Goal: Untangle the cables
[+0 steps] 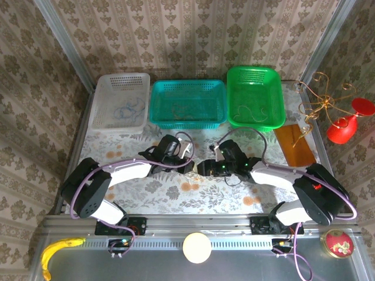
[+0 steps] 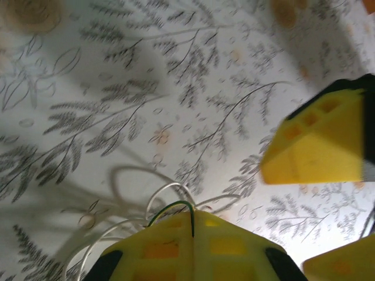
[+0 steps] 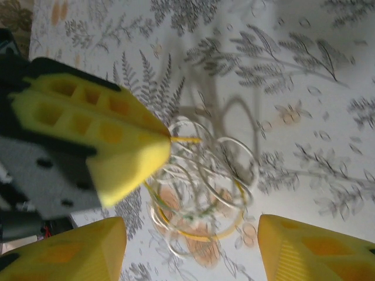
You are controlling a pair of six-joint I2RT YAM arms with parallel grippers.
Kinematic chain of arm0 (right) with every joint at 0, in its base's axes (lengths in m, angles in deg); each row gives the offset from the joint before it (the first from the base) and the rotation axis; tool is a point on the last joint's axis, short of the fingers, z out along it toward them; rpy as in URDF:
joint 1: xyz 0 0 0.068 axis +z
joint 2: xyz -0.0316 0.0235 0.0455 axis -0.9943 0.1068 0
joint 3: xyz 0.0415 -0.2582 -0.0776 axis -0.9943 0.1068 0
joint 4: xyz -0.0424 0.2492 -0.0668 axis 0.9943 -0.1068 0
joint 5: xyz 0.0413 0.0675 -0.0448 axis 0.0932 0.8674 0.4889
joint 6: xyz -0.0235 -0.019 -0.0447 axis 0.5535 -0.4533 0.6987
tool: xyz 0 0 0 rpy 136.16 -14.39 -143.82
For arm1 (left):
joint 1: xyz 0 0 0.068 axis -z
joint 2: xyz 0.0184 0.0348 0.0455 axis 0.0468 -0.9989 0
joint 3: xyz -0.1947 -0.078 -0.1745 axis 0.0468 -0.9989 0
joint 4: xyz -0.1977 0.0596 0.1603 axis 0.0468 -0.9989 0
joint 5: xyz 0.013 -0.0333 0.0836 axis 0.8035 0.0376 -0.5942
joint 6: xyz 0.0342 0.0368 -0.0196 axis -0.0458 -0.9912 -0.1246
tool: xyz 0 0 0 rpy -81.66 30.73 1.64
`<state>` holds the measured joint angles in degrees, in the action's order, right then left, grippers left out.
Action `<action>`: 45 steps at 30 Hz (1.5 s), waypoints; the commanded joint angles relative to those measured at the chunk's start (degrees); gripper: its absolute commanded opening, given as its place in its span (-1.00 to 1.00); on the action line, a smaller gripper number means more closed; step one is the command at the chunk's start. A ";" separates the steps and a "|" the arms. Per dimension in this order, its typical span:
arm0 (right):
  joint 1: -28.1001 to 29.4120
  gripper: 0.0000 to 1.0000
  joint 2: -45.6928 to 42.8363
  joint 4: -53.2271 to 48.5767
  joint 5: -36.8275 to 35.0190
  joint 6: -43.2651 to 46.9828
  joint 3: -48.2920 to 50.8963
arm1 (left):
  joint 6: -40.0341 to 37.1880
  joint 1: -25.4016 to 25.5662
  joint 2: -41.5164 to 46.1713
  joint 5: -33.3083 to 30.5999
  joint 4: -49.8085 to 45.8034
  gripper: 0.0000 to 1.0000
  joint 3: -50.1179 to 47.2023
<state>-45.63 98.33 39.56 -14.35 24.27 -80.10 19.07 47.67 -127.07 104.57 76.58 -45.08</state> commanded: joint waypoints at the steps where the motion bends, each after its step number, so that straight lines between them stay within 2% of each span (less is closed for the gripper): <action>1: 0.39 0.26 3.80 3.41 -2.05 0.09 -2.35 | 1.95 1.03 2.00 1.47 1.20 -1.00 2.13; 6: 0.51 0.10 9.03 6.76 -2.61 -0.93 -2.41 | 3.80 1.57 3.87 0.99 2.04 -1.00 2.31; 14: 0.35 -0.49 13.06 11.77 -8.33 -3.86 1.31 | 6.85 1.42 8.30 2.00 4.23 -1.00 3.06; 19: 0.35 -0.66 12.70 12.55 -9.75 -4.51 3.02 | 7.93 0.90 11.78 1.24 5.58 -1.00 2.81; 27: 0.17 -0.90 11.04 11.70 -12.02 -4.74 5.10 | 10.04 -0.65 17.01 -1.10 14.84 -1.00 -0.64; 30: -0.65 -0.83 9.93 11.37 -11.19 -4.47 5.49 | 8.88 -1.20 17.12 -2.10 13.57 -1.00 -0.42; 36: -1.58 -0.27 1.26 4.68 -10.30 -1.11 5.48 | 7.23 -1.30 15.41 -2.69 11.67 -1.00 -0.40; 41: -1.68 -0.09 -10.61 -4.26 -11.60 2.62 5.89 | 7.39 -1.12 14.07 -3.86 11.46 -1.00 -0.68; 45: -1.68 0.04 -18.51 -7.29 -12.34 4.55 7.08 | 7.65 -0.74 13.16 -3.88 11.41 -1.00 -0.25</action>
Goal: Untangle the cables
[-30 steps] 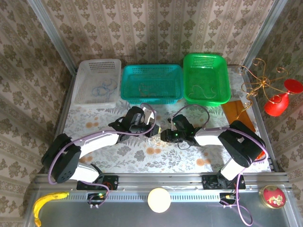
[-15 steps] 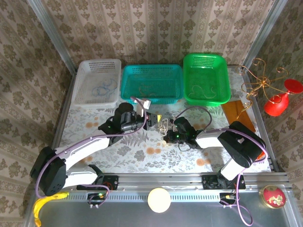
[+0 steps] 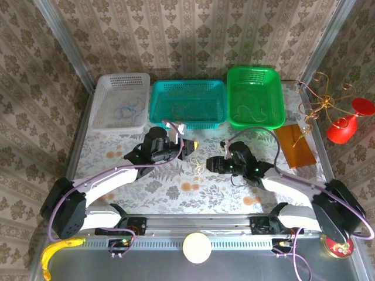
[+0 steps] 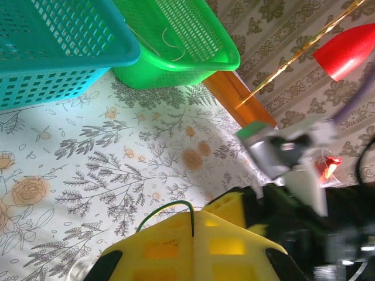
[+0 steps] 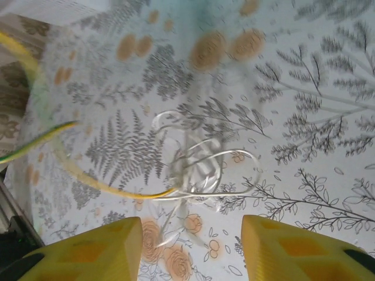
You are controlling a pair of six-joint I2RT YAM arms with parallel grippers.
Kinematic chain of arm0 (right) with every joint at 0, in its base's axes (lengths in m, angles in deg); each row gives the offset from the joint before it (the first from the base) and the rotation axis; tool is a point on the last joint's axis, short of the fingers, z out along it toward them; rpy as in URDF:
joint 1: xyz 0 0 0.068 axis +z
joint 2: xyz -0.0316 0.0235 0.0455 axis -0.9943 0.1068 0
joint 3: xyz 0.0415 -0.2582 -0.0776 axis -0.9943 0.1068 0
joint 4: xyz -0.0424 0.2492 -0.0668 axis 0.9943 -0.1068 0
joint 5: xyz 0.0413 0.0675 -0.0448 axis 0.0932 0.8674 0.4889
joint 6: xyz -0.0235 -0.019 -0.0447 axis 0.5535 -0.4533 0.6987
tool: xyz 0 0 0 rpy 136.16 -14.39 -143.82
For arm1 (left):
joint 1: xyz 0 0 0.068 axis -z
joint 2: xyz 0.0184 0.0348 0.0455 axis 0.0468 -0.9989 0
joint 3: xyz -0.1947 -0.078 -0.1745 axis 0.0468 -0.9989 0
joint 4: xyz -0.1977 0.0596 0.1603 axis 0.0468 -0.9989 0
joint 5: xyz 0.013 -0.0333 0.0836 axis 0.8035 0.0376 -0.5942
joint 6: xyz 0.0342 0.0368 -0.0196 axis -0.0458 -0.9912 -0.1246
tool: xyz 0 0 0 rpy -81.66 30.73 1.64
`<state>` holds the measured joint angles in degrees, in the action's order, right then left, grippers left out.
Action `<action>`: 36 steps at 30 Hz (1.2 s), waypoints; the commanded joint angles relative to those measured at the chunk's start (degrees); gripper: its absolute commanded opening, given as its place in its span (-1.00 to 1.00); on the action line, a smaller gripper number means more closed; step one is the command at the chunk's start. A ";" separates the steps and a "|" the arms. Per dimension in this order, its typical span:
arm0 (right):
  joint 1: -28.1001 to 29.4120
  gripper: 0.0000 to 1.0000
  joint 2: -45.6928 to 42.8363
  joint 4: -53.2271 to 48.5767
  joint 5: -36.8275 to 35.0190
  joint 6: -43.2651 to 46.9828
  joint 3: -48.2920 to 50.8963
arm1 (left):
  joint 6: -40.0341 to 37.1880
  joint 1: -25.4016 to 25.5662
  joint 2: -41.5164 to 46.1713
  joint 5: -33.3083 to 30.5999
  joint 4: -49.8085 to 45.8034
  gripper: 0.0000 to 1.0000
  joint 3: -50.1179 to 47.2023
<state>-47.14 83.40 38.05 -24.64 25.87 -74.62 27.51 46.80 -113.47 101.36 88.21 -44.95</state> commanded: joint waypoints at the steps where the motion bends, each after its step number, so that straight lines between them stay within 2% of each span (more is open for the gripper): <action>1: -0.17 0.09 -5.41 -5.44 -2.27 3.33 2.13 | -0.70 0.25 -0.72 -0.67 -0.24 -1.00 -0.30; 4: -0.17 0.18 -8.22 -1.88 -2.09 4.46 3.63 | -0.17 0.66 -1.42 -0.61 -0.06 -1.00 0.25; 8: -0.11 0.20 -6.06 5.72 -1.16 5.45 4.40 | 2.26 1.21 -2.37 -1.09 1.77 -1.00 0.63; 13: 0.63 0.17 3.08 16.87 -0.82 5.91 3.47 | 7.66 2.48 -3.90 -1.96 5.15 -1.00 1.03; 20: 2.41 0.08 17.50 32.09 -4.50 6.02 1.35 | 13.64 6.24 -4.74 -6.01 7.36 -1.00 2.46; 26: 2.40 -0.29 24.98 35.82 -6.77 4.35 0.28 | 17.94 8.38 -2.79 -8.48 8.15 -1.00 3.74; 31: 2.47 -0.30 25.71 35.83 -9.81 2.38 3.78 | 20.64 8.36 0.40 -10.76 11.90 -1.00 2.88; 36: 2.47 -0.27 24.99 34.34 -11.54 0.36 6.28 | 20.18 8.30 2.50 -11.29 14.15 -1.00 2.77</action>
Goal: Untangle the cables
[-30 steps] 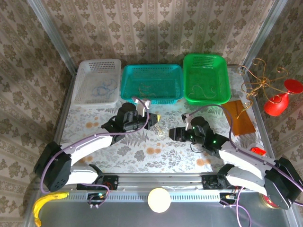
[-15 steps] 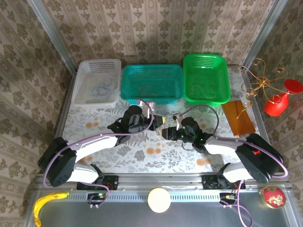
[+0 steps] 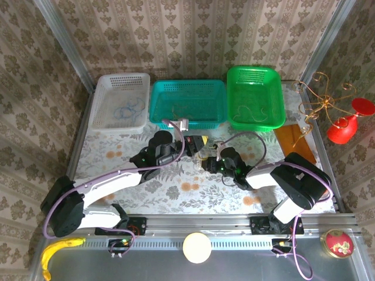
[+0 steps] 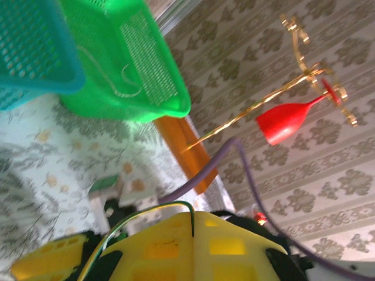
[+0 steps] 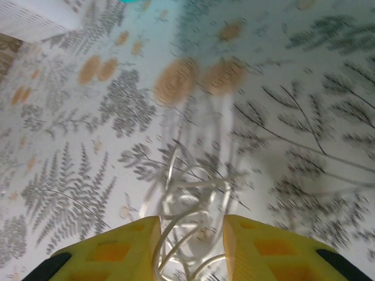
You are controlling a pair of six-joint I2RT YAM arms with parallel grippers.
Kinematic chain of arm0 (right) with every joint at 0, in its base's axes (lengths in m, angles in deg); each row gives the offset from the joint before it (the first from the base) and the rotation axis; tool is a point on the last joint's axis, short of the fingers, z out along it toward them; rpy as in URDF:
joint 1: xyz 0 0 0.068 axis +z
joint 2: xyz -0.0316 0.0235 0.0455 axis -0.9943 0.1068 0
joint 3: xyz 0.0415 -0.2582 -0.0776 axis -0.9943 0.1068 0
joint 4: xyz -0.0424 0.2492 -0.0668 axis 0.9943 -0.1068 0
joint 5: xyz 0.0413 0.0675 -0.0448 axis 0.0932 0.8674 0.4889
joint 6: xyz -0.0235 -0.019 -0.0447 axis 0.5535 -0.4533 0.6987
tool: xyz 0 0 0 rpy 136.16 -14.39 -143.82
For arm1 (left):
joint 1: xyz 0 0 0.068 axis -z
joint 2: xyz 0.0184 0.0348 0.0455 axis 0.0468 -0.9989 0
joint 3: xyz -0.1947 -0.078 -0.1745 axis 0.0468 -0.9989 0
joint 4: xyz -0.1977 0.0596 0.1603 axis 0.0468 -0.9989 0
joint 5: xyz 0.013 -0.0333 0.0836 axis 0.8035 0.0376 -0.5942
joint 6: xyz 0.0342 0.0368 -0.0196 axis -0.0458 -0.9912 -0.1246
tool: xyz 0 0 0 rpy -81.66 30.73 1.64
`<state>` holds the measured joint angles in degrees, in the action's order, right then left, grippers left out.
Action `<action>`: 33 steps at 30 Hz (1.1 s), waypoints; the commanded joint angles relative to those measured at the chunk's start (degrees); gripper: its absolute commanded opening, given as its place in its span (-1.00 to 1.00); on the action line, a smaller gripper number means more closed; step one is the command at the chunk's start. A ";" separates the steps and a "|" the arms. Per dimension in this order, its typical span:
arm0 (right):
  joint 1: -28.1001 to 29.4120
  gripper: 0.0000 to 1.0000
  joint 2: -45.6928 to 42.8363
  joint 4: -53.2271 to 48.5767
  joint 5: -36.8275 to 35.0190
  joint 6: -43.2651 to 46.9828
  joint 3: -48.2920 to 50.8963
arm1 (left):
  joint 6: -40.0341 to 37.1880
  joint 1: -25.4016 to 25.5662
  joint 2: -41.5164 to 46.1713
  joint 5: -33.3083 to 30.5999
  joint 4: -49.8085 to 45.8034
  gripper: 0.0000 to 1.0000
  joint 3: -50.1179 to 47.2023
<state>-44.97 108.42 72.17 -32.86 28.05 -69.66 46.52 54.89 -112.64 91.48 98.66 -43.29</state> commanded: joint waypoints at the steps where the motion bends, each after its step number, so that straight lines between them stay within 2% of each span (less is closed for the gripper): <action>1: 0.30 -0.26 -0.39 -0.38 -3.55 -2.06 1.51 | 1.05 0.13 1.98 -1.65 3.72 -1.00 1.05; 7: 0.30 -0.12 -5.63 -7.45 -3.45 -2.52 1.05 | 1.05 0.02 3.73 -3.28 4.84 -1.00 -1.31; 15: -0.57 0.02 -24.66 -29.64 -2.74 1.16 -2.70 | -1.96 -1.49 5.65 -7.30 5.12 -1.00 -6.51; 22: -5.78 0.04 -38.43 -41.90 0.36 1.41 -2.96 | -3.18 -5.04 8.10 -8.34 6.81 -1.00 -10.28; 27: -7.08 0.03 -43.91 -45.18 3.83 1.95 -5.92 | -3.63 -6.92 8.97 -6.42 5.92 -1.00 -10.47; 33: -6.91 0.10 -41.14 -40.46 12.34 2.53 -9.98 | -3.36 -7.25 8.54 -5.54 6.57 -1.00 -10.12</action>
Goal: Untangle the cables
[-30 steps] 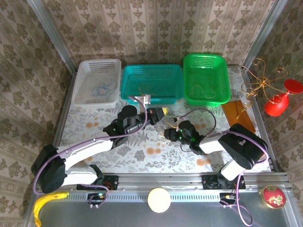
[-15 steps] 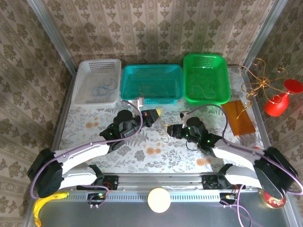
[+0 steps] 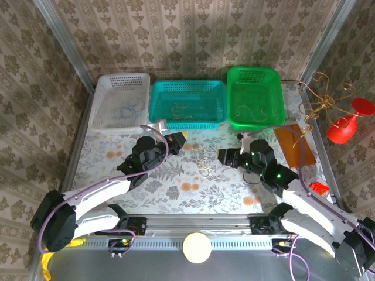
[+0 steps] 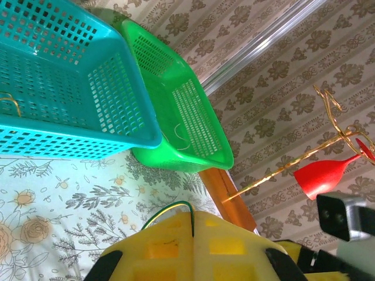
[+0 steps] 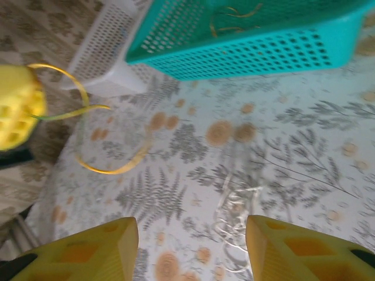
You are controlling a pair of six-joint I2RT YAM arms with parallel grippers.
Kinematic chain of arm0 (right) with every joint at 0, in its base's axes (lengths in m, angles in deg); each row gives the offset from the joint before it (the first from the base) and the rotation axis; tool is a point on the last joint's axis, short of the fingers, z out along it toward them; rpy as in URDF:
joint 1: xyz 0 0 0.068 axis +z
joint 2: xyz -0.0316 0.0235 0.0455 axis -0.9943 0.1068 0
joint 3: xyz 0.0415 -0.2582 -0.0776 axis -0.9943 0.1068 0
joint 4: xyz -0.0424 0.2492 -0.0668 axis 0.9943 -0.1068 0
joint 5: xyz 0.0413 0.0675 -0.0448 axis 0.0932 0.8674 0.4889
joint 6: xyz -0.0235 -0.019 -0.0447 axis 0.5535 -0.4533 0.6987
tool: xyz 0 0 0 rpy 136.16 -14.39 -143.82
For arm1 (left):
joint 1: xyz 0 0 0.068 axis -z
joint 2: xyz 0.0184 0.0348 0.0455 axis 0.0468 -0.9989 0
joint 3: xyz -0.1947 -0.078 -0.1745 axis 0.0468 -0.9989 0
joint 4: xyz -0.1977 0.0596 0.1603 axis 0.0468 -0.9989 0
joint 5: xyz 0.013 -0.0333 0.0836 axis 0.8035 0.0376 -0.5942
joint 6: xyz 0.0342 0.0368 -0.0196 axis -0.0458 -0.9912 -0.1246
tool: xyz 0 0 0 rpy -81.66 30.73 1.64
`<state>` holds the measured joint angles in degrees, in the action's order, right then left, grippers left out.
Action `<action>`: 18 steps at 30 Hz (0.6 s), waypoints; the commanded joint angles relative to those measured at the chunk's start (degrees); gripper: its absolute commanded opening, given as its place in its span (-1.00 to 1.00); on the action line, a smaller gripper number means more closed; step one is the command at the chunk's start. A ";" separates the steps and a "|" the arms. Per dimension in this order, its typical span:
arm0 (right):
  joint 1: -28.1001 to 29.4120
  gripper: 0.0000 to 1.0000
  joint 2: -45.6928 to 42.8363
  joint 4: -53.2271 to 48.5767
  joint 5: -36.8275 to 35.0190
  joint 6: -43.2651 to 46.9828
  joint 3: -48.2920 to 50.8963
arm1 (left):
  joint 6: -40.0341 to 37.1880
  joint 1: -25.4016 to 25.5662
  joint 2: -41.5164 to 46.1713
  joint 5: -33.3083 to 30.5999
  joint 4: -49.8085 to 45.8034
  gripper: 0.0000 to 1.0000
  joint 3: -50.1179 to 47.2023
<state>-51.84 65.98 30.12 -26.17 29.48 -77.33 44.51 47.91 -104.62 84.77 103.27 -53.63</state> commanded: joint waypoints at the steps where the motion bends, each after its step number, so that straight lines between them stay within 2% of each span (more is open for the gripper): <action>1: 0.05 0.13 2.33 2.74 6.59 0.73 -2.83 | -1.28 -0.28 0.34 1.35 2.42 -1.00 0.27; 9: 0.23 0.22 9.86 11.08 5.83 -8.13 -3.27 | -0.08 -0.30 -1.08 2.44 7.84 -1.00 -0.07; 18: 0.22 0.19 16.82 19.42 7.44 -14.06 -4.47 | 0.50 -0.07 -2.84 3.81 11.93 -1.00 0.21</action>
<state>-51.77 81.52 44.67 -20.31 18.35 -79.67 44.56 47.91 -106.94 87.37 111.27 -53.63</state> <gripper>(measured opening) 0.594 0.058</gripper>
